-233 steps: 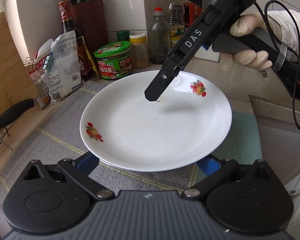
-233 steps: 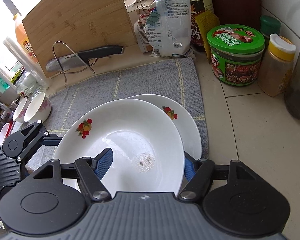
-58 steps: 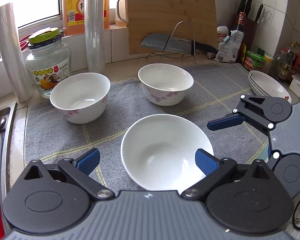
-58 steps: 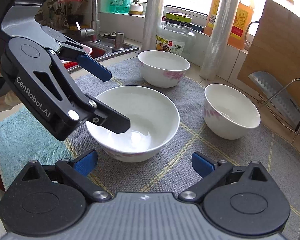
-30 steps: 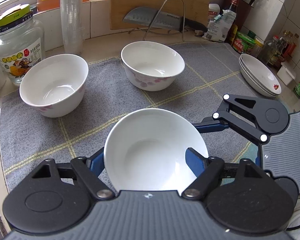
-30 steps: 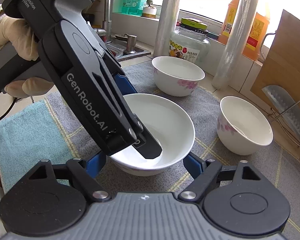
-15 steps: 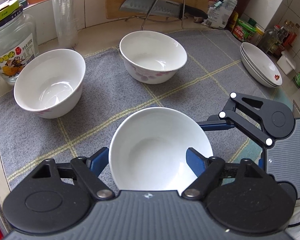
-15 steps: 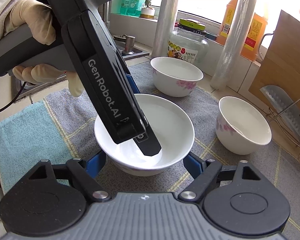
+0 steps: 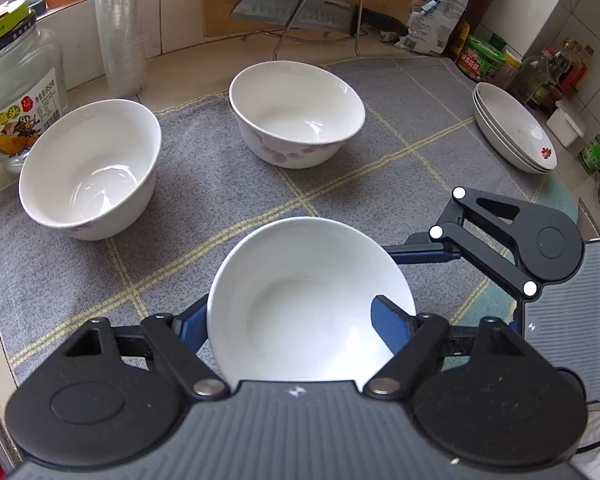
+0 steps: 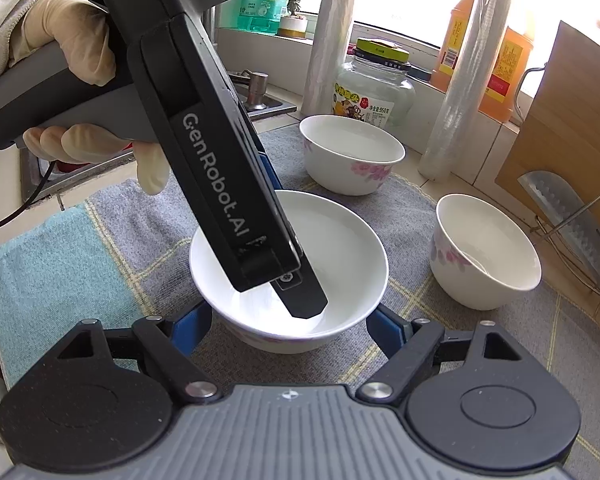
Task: Organize plates and bowls
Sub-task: 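Lift the held bowl with the left tool and carry it toward the plate stack, then lower the bowl onto the towel beside the plates and open the left tool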
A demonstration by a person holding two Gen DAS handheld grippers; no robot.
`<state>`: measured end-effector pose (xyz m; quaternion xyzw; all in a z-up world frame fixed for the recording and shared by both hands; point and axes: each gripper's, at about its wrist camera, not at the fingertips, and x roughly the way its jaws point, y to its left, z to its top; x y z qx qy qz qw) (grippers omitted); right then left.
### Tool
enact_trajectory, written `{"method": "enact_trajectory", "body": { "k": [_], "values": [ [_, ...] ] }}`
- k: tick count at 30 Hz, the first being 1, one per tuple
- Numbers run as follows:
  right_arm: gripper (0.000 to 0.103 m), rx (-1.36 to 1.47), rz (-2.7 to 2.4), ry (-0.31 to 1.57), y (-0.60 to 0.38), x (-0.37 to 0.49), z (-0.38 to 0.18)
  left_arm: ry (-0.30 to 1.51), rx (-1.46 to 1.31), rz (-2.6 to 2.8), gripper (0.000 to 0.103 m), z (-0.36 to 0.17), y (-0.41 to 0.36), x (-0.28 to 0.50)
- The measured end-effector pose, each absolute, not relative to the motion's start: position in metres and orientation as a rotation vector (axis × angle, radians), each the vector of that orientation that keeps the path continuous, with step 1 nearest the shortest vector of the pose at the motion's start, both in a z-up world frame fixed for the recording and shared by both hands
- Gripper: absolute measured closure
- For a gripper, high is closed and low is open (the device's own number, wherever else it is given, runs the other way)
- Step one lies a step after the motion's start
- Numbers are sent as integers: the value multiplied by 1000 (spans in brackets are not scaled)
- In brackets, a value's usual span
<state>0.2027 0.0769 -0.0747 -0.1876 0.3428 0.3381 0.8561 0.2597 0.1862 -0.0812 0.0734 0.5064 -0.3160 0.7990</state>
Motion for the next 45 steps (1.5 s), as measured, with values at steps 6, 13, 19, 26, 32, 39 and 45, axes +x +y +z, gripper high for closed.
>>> {"method": "enact_trajectory", "body": {
  "k": [6, 13, 19, 26, 32, 39, 45],
  "values": [
    [16, -386, 708, 730, 75, 203, -74, 1085, 152, -687, 21, -80, 186, 260],
    [16, -375, 700, 746, 71, 201, -70, 1083, 146, -700, 21, -76, 182, 257],
    [16, -364, 684, 749, 54, 196, -61, 1078, 153, -713, 21, -68, 164, 252],
    [16, -344, 624, 760, 17, 188, -55, 1072, 183, -765, 21, -64, 123, 251],
    [16, -328, 549, 772, -19, 181, -52, 1065, 213, -833, 21, -62, 81, 250],
    [16, -309, 463, 787, -53, 176, -51, 1054, 257, -914, 21, -59, 38, 256],
    [16, -294, 411, 794, -74, 176, -52, 1052, 282, -956, 21, -60, 13, 262]
  ]
}}
